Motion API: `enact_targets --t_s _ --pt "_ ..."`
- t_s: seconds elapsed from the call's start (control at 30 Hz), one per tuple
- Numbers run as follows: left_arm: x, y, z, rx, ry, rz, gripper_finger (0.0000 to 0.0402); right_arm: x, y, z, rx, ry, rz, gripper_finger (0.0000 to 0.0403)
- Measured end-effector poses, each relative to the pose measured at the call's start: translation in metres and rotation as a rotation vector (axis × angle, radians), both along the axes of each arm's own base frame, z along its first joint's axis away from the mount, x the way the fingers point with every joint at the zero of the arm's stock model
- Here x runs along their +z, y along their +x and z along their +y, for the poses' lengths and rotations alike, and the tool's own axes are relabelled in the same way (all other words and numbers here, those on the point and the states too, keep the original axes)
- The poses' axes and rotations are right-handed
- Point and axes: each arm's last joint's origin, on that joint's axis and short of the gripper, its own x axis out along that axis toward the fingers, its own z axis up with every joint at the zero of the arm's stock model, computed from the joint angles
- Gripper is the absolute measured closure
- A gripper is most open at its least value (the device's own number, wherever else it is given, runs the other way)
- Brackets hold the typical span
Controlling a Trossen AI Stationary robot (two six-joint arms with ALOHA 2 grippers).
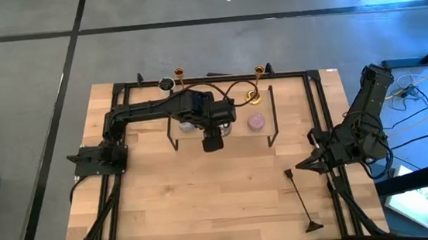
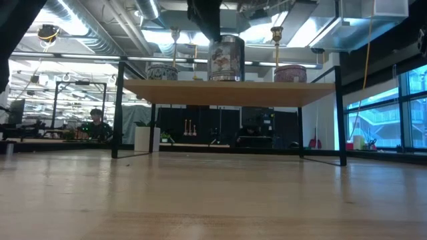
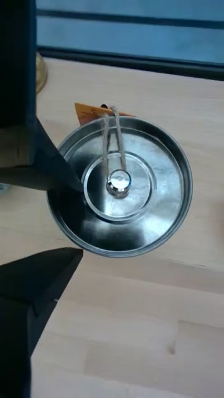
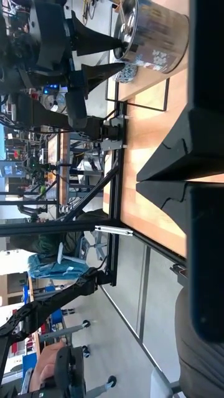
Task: Pick & Place candle stick holders
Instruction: Put the silver scented candle on the shelf
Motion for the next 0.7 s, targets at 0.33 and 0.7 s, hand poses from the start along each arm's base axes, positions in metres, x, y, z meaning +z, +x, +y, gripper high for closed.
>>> enact_targets --t_s 0.33,0.7 --pt "-0.003 0.005 -0.001 0.053 -0.039 -0.040 0.0292 0.000 0.000 0.000 0.000 0.000 0.000 0.0402" --pt "-0.006 0.005 0.010 0.073 -0.035 -0.029 0.0304 0.000 0.000 0.000 0.000 0.000 0.000 0.0402"
